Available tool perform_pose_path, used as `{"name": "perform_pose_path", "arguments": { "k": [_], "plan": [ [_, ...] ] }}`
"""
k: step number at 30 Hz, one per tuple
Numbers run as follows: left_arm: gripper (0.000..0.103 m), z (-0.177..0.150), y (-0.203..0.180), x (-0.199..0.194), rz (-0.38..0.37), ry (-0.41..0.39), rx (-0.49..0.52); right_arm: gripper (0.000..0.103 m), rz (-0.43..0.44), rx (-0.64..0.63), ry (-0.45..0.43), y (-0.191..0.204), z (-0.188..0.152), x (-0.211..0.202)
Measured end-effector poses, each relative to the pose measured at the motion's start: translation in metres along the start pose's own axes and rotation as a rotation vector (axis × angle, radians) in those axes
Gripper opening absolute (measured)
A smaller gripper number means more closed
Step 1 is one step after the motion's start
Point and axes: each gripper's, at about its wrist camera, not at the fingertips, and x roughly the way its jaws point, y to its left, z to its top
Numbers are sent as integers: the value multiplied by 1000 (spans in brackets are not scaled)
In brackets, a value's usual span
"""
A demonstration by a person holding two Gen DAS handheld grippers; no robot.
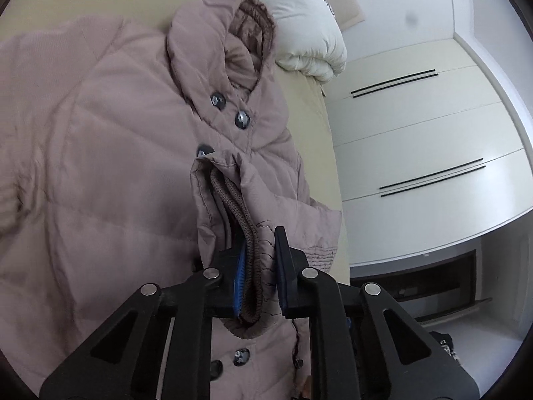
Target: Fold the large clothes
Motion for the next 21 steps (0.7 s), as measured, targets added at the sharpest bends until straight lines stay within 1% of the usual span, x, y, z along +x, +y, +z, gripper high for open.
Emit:
{"name": "perform_pose_path", "arguments": {
  "k": [4, 6, 8, 10, 13, 14, 17, 19, 20, 21],
  "plan": [
    [14, 24, 6, -21, 78, -67, 46, 72, 136, 432, 29, -80, -5, -6],
    [14, 33, 13, -30, 112, -97, 50, 72, 246, 674, 35, -117, -14, 3],
    [14, 40, 22, -40, 137, -127, 46, 75, 358, 873, 39, -140, -24, 15],
    [14, 47, 33, -50, 156, -157, 31, 75, 450, 1006, 61, -148, -32, 32],
    [14, 57, 51, -61, 178, -193, -1, 75, 588, 1104, 123, -140, -36, 62],
    [14, 61, 57, -63, 179, -199, -13, 75, 609, 1128, 143, -136, -35, 72],
    [14, 67, 71, -68, 193, -218, -37, 75, 607, 1144, 146, -130, -29, 94],
    [14, 70, 79, -70, 205, -228, -46, 75, 633, 1173, 131, -127, -22, 111],
    [14, 71, 83, -70, 210, -231, -50, 76, 633, 1178, 130, -127, -18, 119],
    [14, 72, 86, -70, 216, -231, -54, 76, 615, 1185, 126, -128, -15, 126]
  ]
}}
